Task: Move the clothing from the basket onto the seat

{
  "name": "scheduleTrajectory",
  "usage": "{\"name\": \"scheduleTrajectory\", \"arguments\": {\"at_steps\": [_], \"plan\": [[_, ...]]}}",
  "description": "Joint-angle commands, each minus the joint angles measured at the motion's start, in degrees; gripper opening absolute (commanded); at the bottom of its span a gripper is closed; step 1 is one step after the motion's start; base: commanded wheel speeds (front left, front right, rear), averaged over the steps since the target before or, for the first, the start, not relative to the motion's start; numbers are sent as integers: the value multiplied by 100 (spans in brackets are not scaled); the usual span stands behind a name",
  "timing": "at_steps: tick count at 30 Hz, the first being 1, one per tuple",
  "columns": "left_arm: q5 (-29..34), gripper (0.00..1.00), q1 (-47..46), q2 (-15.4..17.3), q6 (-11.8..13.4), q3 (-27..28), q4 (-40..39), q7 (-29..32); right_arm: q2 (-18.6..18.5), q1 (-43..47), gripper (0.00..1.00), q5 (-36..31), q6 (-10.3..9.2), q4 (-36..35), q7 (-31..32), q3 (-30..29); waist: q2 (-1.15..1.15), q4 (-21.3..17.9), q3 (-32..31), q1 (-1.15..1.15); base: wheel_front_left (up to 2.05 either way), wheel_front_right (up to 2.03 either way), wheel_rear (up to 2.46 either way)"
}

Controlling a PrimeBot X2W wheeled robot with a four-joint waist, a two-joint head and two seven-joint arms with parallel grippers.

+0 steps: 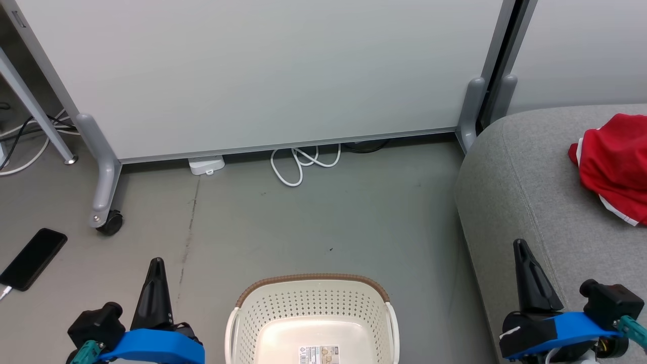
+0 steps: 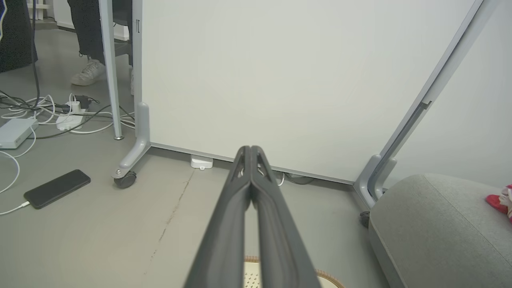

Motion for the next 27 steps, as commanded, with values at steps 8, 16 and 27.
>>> {"name": "scheduleTrajectory", "arguments": {"at_steps": [8, 16, 27], "plan": [[-983, 0, -186, 26, -32, 79, -144, 217, -9, -115, 0, 980, 0, -80, 232, -74, 0, -14, -4, 0, 0, 0, 0], [-1742, 0, -225, 30, -49, 122, -171, 402, -9, -146, 0, 1723, 0, -72, 425, -122, 0, -27, -9, 0, 0, 0, 0], [-2682, 0, -277, 34, -68, 185, -196, 643, -10, -188, 0, 2647, 1, -60, 667, -181, 0, -44, -15, 0, 0, 0, 0]]}}
